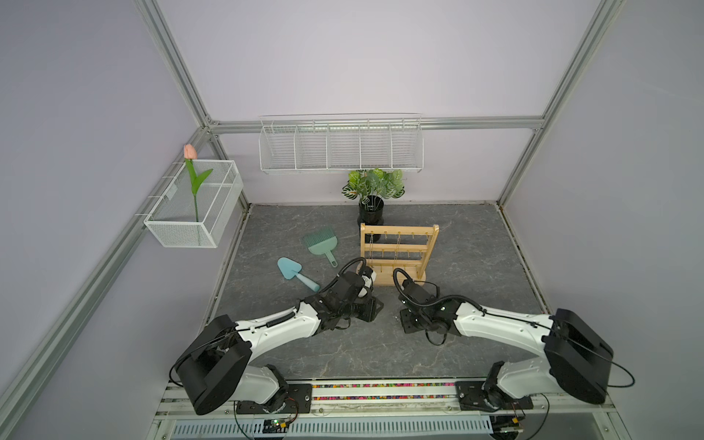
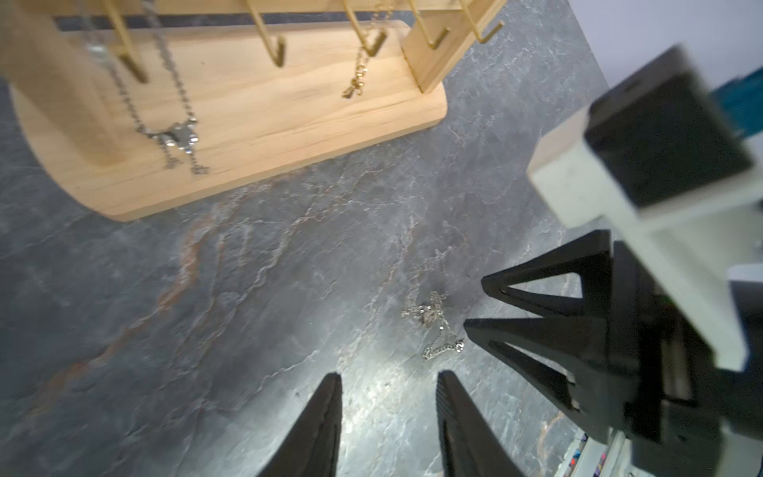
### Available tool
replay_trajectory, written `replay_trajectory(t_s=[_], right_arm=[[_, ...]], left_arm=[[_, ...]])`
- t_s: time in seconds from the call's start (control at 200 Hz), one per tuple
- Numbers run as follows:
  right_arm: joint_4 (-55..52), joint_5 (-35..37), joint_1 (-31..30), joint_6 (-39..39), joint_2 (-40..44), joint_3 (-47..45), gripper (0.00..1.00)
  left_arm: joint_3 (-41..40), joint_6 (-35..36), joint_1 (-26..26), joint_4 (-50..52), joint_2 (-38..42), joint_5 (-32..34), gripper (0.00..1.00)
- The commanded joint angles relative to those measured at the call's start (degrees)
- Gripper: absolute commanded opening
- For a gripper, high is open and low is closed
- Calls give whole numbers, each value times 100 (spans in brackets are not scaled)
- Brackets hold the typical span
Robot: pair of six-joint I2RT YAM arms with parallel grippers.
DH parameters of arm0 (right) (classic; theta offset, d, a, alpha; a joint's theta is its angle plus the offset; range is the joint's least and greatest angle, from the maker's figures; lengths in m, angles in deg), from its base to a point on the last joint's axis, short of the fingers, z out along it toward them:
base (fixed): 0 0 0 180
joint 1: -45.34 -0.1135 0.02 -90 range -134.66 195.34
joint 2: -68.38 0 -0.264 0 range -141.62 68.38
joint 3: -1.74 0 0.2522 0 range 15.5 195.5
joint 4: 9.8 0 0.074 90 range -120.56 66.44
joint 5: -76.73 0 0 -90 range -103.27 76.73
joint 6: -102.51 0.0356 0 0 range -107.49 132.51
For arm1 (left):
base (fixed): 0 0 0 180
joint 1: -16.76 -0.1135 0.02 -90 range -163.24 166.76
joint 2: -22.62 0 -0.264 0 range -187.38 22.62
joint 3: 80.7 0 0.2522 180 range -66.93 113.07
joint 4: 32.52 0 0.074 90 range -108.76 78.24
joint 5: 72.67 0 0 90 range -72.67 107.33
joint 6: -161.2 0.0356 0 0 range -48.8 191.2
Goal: Hang the necklace on the jewelry display stand
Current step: Pick up the necklace from the center of the board.
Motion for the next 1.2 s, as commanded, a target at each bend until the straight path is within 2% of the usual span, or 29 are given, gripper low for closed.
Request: replay_trajectory(t_s=[0.0,0.32,0.585,0.895,1.195], right_arm=[[249,-176,4,-83,-243,-24,39],[155,-34,-88,-92,-741,200,36],[-169,154,-236,-80,-1035,282,19],[-172,198,-291,-31,-619,227,8],[-254,249,-301,-4,-19,350,7]], left_arm=[[-53,-78,-49,88,152,78,41],[-76,-81,-83,84,125,60,41],[-90,-56,-107,190,257,111,41],[-84,-65,-117,228,293,155,41],[-49,-101,-125,239,284,154,41]])
